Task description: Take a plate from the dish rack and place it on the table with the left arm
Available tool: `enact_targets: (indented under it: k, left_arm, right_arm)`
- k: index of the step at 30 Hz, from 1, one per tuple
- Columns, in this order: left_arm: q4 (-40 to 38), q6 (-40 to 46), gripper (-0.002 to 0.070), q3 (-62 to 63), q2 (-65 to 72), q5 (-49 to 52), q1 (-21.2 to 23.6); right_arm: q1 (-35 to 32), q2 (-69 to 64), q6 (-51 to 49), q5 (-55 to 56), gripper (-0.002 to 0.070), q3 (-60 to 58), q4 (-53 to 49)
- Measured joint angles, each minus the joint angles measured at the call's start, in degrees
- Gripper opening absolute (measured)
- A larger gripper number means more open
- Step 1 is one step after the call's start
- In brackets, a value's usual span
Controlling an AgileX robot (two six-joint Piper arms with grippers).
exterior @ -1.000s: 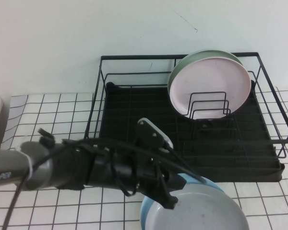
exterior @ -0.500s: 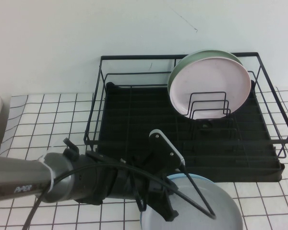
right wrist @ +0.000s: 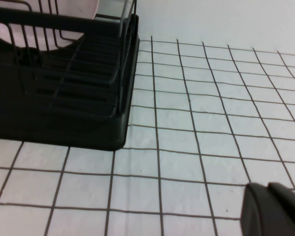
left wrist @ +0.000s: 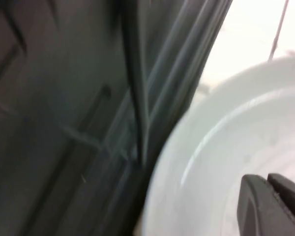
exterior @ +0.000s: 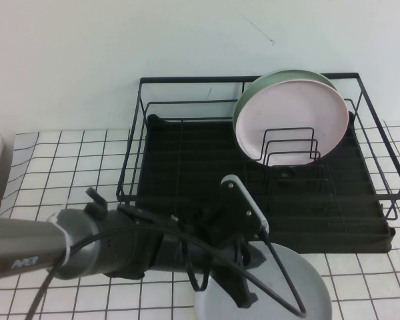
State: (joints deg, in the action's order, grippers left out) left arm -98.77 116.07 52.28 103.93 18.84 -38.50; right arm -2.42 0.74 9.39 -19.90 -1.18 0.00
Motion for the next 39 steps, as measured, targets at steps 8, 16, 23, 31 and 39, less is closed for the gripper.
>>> enact_targets:
  k: [8,16,23,31,39]
  left_arm:
    - [0.1,0.2,-0.0001,0.3,-9.1,-0.6,0.0]
    - [0.2,-1.7,-0.0001,0.3,-26.2,-5.1,0.0]
    - [-0.1,-1.8,-0.0001,0.3,-42.8,-22.7,0.0]
    - [-1.1,-2.1,-0.0002,-6.3,-60.7,-35.2,0.0]
    - [-1.3,-4.7,-0.0002,-18.0,-73.2,-32.9,0.0]
  right_arm:
    - [0.0,0.0,0.0,0.0,-0.0003,0.0,0.0]
    - [0.0,0.0,0.0,0.0,-0.0003,0.0,0.0]
    - [0.0,0.0,0.0,0.0,-0.0003,0.0,0.0]
    - [0.0,0.0,0.0,0.0,-0.0003,0.0,0.0]
    - [0.0,0.0,0.0,0.0,-0.0003,0.0,0.0]
